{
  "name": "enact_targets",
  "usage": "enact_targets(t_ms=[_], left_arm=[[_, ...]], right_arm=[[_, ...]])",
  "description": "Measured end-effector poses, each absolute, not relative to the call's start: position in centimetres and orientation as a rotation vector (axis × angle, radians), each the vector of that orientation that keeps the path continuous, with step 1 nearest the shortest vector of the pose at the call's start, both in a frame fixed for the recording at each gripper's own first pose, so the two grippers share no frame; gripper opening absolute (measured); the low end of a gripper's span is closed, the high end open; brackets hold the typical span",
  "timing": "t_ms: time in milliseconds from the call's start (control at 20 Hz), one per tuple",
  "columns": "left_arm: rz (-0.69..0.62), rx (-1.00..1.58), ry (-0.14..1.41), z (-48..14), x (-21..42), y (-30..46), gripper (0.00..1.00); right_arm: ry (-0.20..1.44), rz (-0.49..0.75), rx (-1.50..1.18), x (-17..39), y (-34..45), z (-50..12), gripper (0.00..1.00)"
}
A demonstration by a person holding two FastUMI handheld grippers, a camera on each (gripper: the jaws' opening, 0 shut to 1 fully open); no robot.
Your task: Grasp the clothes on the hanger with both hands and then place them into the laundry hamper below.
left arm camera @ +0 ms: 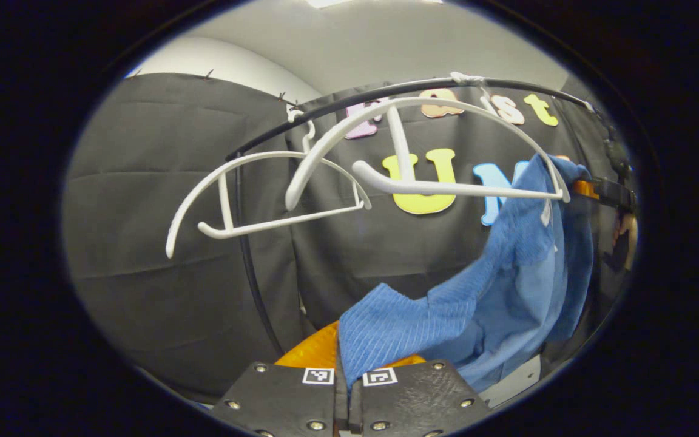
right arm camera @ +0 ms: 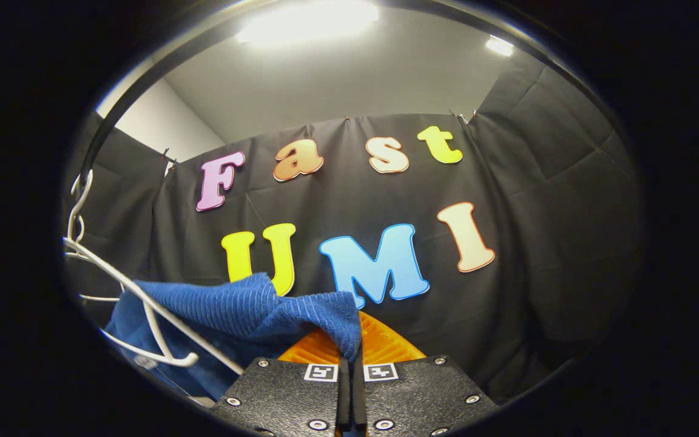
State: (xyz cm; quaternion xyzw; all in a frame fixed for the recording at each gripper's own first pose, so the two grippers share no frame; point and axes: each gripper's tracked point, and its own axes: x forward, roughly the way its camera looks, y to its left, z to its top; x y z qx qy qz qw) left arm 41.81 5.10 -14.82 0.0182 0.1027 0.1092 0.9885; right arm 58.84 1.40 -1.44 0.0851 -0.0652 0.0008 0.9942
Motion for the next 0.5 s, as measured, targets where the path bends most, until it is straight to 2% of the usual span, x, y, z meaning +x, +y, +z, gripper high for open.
enact_targets(t_ms=[250, 500], left_arm=[[0.213, 0.066, 0.182, -14.5, 40.8, 4.2, 0.04], [0.209, 0.067, 0.227, -16.9, 40.9, 3.8, 0.04]], right_arm=[[-0.084, 0.005, 0.128, 58.8, 1.3, -4.7, 0.01], [0.031, 0.005, 0.061, 59.0, 0.5, -9.7, 0.01]])
